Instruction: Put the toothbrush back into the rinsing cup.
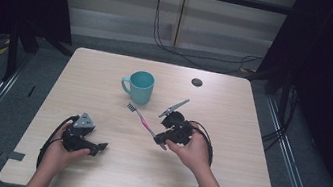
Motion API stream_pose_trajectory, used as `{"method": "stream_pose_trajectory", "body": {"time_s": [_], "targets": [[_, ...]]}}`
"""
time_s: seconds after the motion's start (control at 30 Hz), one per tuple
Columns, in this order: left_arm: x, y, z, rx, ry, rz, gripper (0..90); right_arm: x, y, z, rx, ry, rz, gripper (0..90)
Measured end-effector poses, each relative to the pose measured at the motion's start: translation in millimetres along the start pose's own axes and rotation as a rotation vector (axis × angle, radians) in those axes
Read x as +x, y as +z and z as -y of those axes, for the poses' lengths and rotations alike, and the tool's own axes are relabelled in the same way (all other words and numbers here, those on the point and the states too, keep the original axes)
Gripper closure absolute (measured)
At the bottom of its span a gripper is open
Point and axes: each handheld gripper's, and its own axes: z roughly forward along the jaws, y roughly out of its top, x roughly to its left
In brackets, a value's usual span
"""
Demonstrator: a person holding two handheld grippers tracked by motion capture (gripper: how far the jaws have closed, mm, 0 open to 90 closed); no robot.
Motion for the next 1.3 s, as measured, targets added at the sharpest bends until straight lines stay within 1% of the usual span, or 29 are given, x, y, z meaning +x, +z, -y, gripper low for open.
{"method": "stream_pose_trajectory", "body": {"time_s": [0.03, 0.07, 0.1, 0.17, 0.2, 0.3, 0.33, 0.4, 0.47, 0.53, 0.6, 0.63, 0.7, 0.77, 0.87, 0.9, 0.97, 1.0, 1.07, 1.13, 1.2, 1.23, 1.3], "targets": [[0.0, 0.0, -0.8, 0.003, 0.005, 0.001, 15.3, -1.6, -1.2, 1.4, -0.006, 0.0, -0.003, 82.8], [-0.8, 0.8, -1.6, 0.001, -0.002, 0.011, 15.3, -2.3, -1.8, 2.2, -0.008, -0.001, -0.001, 82.8], [-0.9, 0.9, -2.8, 0.004, 0.003, 0.011, 15.3, -2.6, -2.8, 3.1, -0.009, 0.006, 0.001, 82.8], [-1.2, 1.5, -5.6, 0.003, 0.005, 0.018, 15.3, -3.8, -4.4, 4.8, -0.02, -0.002, 0.003, 82.8], [-1.4, 1.0, -8.2, 0.013, 0.01, 0.016, 15.3, -4.1, -5.1, 5.7, -0.026, -0.003, 0.002, 82.8], [-1.6, 0.9, -14.7, 0.014, 0.004, 0.023, 15.3, -5.4, -6.4, 7.8, -0.039, -0.002, 0.002, 82.8], [-1.4, 0.7, -17.6, 0.019, 0.007, 0.025, 15.3, -5.8, -6.4, 8.2, -0.043, -0.002, 0.006, 82.8], [-1.8, 0.6, -23.5, 0.014, 0.009, 0.033, 15.4, -7.4, -6.4, 9.3, -0.046, -0.002, 0.003, 82.8], [-2.8, 0.7, -29.7, 0.005, 0.004, 0.045, 15.4, -8.8, -6.5, 10.1, -0.052, -0.004, 0.008, 82.8], [-4.2, 0.9, -35.9, 0.0, -0.01, 0.056, 15.4, -10.1, -6.8, 10.9, -0.059, 0.0, 0.006, 82.8], [-6.1, 2.1, -41.9, -0.006, -0.018, 0.079, 15.4, -10.7, -7.4, 11.3, -0.061, 0.005, 0.008, 82.8], [-7.1, 2.9, -45.7, -0.009, -0.016, 0.084, 15.5, -11.1, -7.7, 11.7, -0.066, 0.006, 0.009, 82.8], [-8.4, 4.4, -50.8, -0.013, -0.023, 0.092, 15.5, -12.0, -8.1, 12.3, -0.069, 0.005, 0.01, 82.8], [-10.2, 6.3, -55.5, -0.023, -0.034, 0.107, 15.7, -12.3, -8.7, 13.1, -0.074, 0.013, 0.009, 82.8], [-10.8, 7.9, -61.0, -0.035, -0.045, 0.12, 15.8, -12.7, -9.5, 14.5, -0.086, 0.012, 0.009, 82.8], [-11.7, 8.7, -62.6, -0.045, -0.06, 0.134, 15.9, -12.6, -9.8, 14.9, -0.089, 0.01, 0.011, 82.8], [-12.8, 9.5, -64.9, -0.053, -0.064, 0.137, 16.1, -12.7, -10.2, 16.1, -0.092, 0.011, 0.009, 82.8], [-13.3, 10.1, -66.2, -0.056, -0.06, 0.141, 16.2, -12.7, -10.2, 16.5, -0.092, 0.006, 0.014, 82.8], [-14.7, 10.9, -69.0, -0.063, -0.067, 0.156, 16.5, -12.9, -10.6, 17.5, -0.094, 0.007, 0.018, 82.8], [-16.8, 11.0, -72.8, -0.082, -0.07, 0.161, 16.6, -13.6, -11.2, 18.2, -0.101, 0.012, 0.019, 82.8], [-17.9, 10.9, -76.4, -0.089, -0.07, 0.166, 16.6, -14.4, -11.9, 18.9, -0.104, 0.013, 0.022, 82.7], [-18.8, 10.8, -78.5, -0.098, -0.079, 0.175, 16.6, -14.7, -12.1, 19.2, -0.107, 0.01, 0.022, 82.8], [-19.7, 11.0, -82.7, -0.109, -0.084, 0.183, 16.6, -14.8, -12.4, 19.7, -0.114, 0.018, 0.023, 82.8]]}}
